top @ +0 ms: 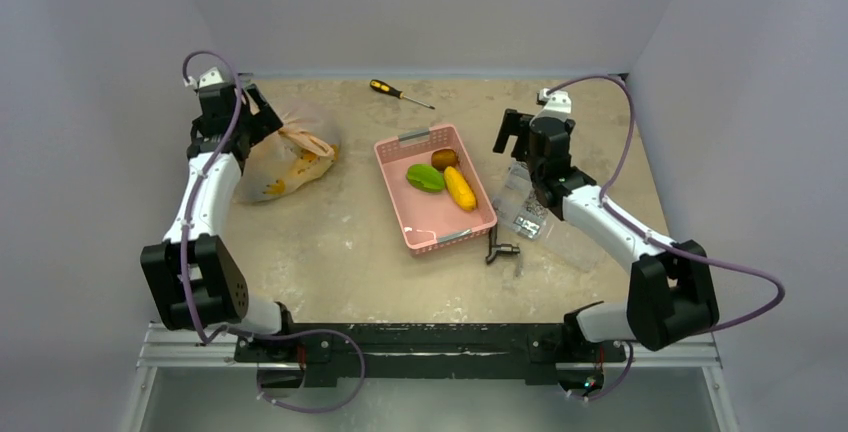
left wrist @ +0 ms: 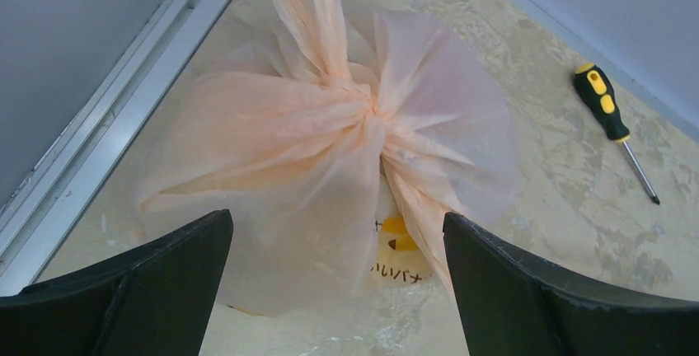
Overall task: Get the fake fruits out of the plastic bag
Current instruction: Move the plastic bag to the center of the board.
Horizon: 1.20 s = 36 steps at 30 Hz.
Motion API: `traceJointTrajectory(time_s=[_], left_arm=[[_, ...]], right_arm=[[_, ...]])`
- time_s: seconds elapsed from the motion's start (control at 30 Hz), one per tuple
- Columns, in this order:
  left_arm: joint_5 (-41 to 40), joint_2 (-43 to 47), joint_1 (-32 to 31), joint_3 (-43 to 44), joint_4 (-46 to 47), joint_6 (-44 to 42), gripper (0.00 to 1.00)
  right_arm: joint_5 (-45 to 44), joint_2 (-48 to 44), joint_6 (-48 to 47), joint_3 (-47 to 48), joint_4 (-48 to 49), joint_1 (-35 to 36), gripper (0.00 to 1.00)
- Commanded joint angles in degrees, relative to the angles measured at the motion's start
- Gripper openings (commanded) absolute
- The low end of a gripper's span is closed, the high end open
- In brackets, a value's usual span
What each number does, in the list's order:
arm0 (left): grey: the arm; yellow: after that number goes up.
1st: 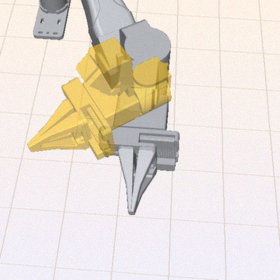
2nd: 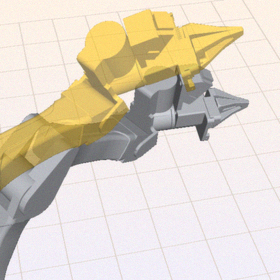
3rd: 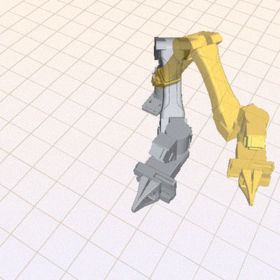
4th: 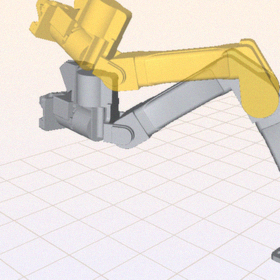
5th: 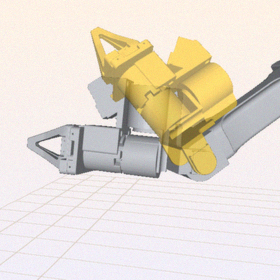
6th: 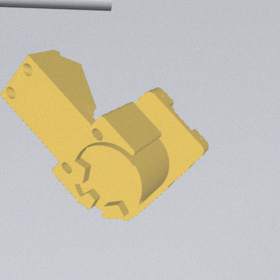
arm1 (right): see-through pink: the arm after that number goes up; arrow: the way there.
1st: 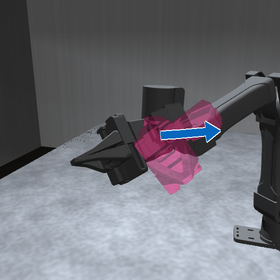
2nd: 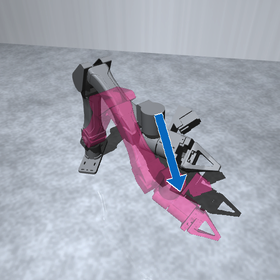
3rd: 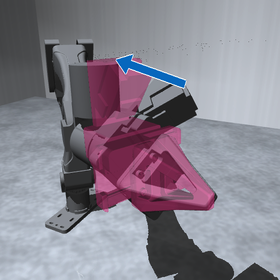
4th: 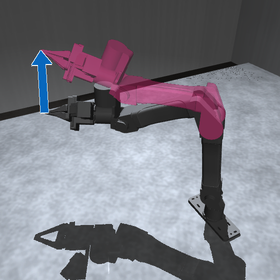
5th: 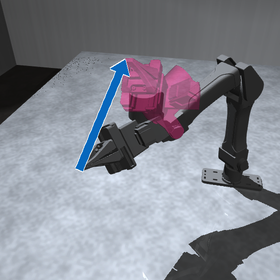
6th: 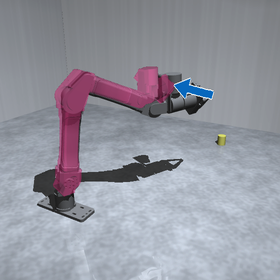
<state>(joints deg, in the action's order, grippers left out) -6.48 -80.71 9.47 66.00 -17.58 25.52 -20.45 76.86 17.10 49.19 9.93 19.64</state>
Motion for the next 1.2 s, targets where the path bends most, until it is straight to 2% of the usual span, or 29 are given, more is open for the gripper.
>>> traceJointTrajectory(time_s=[0.0, 0.1, 0.23, 0.33, 0.43, 0.67, 0.83, 0.97, 1.17], left_arm=[[-0.2, -5.0, 1.7, 6.8, -3.9, 1.6, 1.00], [-0.9, -8.7, 1.8, 10.1, -6.1, -0.9, 1.00], [1.6, -12.4, 2.8, 12.3, -7.8, -1.9, 1.00], [5.2, -15.5, 3.3, 15.8, -11.1, -1.9, 0.93], [8.9, -17.2, 3.9, 16.8, -11.8, -1.7, 0.83], [13.2, -20.5, 4.9, 18.7, -13.5, -2.0, 0.40], [18.1, -21.0, 4.9, 19.7, -15.0, -3.2, 0.01], [23.0, -19.1, 4.3, 18.6, -15.0, -4.2, 0.00], [22.0, -13.3, 1.4, 12.4, -16.7, -4.8, 0.00]], right_arm=[[-0.6, 1.8, 2.4, 6.3, -1.9, 1.5, 0.99], [0.2, 2.2, 5.8, 7.6, -1.2, 3.2, 0.99], [5.8, 4.3, 13.2, 11.8, -3.6, 4.2, 0.99], [8.6, 4.1, 18.9, 12.8, -3.9, 4.8, 0.99], [13.9, 3.6, 19.4, 13.5, -4.3, 5.6, 0.99], [19.7, 2.3, 20.5, 11.1, -2.6, 8.8, 0.99], [22.2, 3.8, 18.9, 10.8, -0.8, 13.2, 0.99], [23.3, 7.4, 16.9, 12.1, 1.1, 17.8, 0.99], [21.5, 15.8, 10.6, 20.6, -1.4, 23.9, 0.99]])
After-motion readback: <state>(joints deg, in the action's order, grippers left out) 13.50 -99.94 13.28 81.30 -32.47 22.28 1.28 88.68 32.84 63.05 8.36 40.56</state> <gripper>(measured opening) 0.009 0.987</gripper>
